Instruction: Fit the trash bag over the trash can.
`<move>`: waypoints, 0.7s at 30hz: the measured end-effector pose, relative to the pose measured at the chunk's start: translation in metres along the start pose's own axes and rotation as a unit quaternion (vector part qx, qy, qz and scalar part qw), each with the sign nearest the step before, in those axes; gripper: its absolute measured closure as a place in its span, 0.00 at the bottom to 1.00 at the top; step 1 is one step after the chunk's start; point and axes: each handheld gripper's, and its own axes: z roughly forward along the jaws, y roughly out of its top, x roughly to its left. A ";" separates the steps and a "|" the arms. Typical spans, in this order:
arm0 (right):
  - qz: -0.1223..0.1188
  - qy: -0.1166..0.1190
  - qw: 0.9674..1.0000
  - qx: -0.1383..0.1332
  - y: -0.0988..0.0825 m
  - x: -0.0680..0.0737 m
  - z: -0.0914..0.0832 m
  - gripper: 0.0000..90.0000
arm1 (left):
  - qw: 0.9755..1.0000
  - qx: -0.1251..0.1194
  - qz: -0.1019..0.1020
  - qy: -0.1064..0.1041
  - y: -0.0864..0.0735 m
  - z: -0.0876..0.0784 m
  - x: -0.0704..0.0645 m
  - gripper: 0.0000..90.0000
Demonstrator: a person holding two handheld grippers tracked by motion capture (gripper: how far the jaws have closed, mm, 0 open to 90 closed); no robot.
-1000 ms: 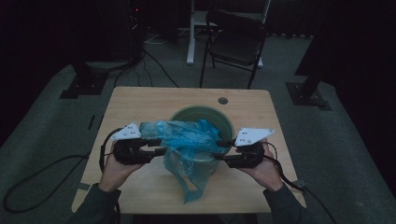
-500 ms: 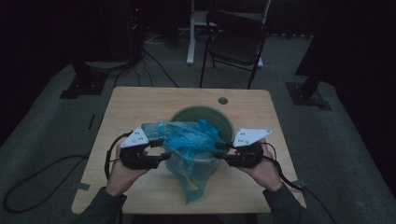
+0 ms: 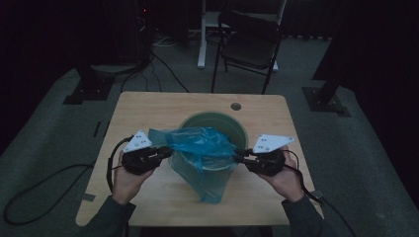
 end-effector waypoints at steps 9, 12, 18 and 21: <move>0.016 -0.020 1.000 -0.004 -0.006 -0.007 -0.008 0.87 | 1.000 0.006 -0.013 -0.002 -0.003 0.000 0.009 0.89; 0.019 -0.031 0.999 -0.003 -0.008 -0.010 -0.013 0.91 | 1.000 0.004 -0.018 -0.004 -0.003 0.001 0.011 0.86; 0.024 -0.056 0.998 0.008 -0.014 -0.014 -0.015 0.94 | 1.000 0.003 -0.020 -0.001 -0.001 0.001 0.012 0.84; 0.029 -0.062 0.998 0.009 -0.017 -0.017 -0.015 0.94 | 1.000 0.002 -0.023 0.000 -0.001 0.002 0.014 0.83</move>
